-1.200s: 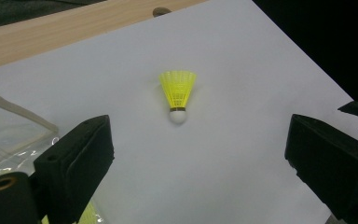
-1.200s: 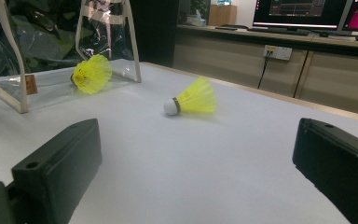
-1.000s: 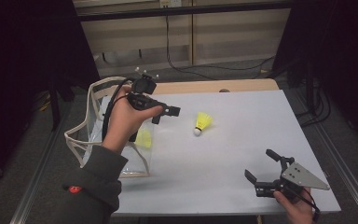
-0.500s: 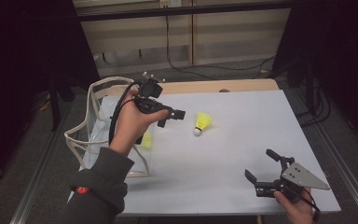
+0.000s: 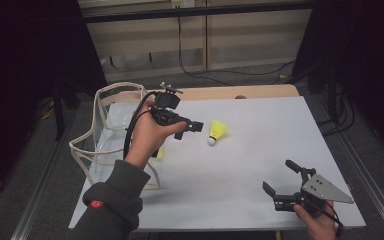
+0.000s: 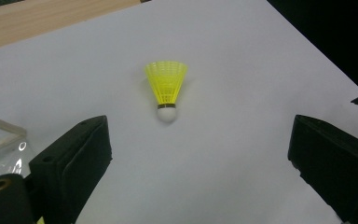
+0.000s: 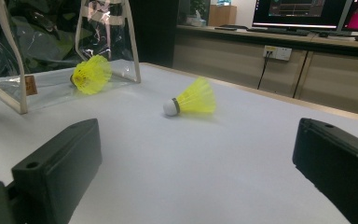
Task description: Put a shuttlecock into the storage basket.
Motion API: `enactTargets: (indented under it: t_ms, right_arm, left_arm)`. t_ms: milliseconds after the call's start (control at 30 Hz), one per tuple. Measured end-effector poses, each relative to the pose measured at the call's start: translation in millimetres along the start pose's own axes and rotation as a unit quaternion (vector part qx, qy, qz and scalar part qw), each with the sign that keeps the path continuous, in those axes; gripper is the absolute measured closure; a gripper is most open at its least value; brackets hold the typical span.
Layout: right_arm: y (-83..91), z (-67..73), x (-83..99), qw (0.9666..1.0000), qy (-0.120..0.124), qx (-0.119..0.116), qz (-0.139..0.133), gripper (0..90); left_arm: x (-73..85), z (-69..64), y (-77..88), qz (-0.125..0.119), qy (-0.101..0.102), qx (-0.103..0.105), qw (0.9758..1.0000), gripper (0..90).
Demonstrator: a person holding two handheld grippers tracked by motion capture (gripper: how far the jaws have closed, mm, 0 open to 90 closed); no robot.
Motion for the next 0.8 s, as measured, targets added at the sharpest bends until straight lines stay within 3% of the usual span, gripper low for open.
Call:
enactTargets:
  t_ms: [800]
  right_arm:
    - [-0.2,-0.1,0.6,1.0,0.001,0.0,0.001,1.2]
  left_arm:
    - [12.8,-3.2,-28.1,0.0,-0.002,0.0,1.0,5.8]
Point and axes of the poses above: each handheld gripper's, and its own axes: y roughly backward along the jaws, x roughly out of its underside, z roughly to its left, the point moved 10 cm from there along -y, roughly forward along the jaws, and after that the axes turned 1 degree about -x, right-handed, at the moved point
